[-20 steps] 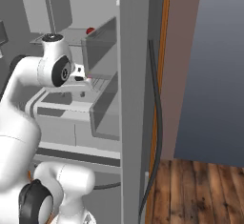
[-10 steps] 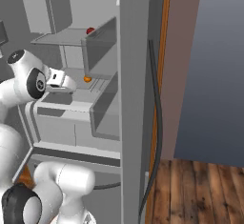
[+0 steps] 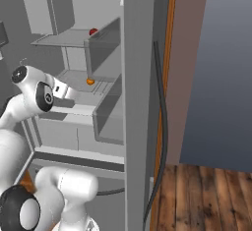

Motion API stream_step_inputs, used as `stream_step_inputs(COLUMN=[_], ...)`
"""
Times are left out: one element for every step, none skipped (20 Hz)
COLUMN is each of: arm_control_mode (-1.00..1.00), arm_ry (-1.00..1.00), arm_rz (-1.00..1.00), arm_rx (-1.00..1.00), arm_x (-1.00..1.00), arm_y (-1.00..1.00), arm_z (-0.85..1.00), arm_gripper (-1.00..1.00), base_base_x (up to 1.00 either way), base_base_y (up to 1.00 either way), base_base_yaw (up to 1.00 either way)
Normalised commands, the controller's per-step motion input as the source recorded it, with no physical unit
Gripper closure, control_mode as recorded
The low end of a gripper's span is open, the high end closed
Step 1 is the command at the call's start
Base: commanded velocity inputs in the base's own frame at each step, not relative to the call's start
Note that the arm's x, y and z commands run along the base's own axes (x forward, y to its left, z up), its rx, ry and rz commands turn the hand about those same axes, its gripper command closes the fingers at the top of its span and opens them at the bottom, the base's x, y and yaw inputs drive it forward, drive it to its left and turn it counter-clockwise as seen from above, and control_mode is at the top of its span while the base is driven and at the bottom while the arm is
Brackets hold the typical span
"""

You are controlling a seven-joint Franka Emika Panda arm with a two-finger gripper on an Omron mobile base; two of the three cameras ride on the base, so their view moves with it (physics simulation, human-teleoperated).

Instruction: Place the cold items (tomato and tangerine) from the fridge in one tupperware on the dining counter. Place the warm items (hot dog and kebab skewer) in the stove area in another tupperware.

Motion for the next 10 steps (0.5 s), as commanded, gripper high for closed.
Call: stream_step_inputs(arm_control_mode=[-1.0, -1.0, -1.0, -1.0, -1.0, -1.0, -1.0, -1.0, -1.0, -1.0], arm_ry=[0.12, 0.05, 0.0, 0.0, 0.0, 0.0, 0.0, 0.0, 0.0, 0.0], arm_rz=[0.0, 0.0, 0.0, 0.0, 0.0, 0.0, 0.0, 0.0, 0.0, 0.0], arm_rx=[0.0, 0.0, 0.0, 0.0, 0.0, 0.0, 0.0, 0.0, 0.0, 0.0], arm_x=[0.47, 0.39, 0.39, 0.42, 0.42, 0.4, 0.39, 0.39, 0.39, 0.35], arm_y=[0.18, 0.19, 0.16, 0.18, 0.18, 0.16, 0.15, 0.14, 0.17, 0.16], arm_z=[0.0, 0.0, 0.0, 0.0, 0.0, 0.0, 0.0, 0.0, 0.0, 0.0], arm_gripper=[-1.0, -1.0, -1.0, -1.0, -1.0, -1.0, -1.0, -1.0, -1.0, -1.0], base_base_x=[0.0, 0.0, 0.0, 0.0, 0.0, 0.0, 0.0, 0.0, 0.0, 0.0], base_base_y=[0.0, 0.0, 0.0, 0.0, 0.0, 0.0, 0.0, 0.0, 0.0, 0.0], base_base_yaw=[0.0, 0.0, 0.0, 0.0, 0.0, 0.0, 0.0, 0.0, 0.0, 0.0])
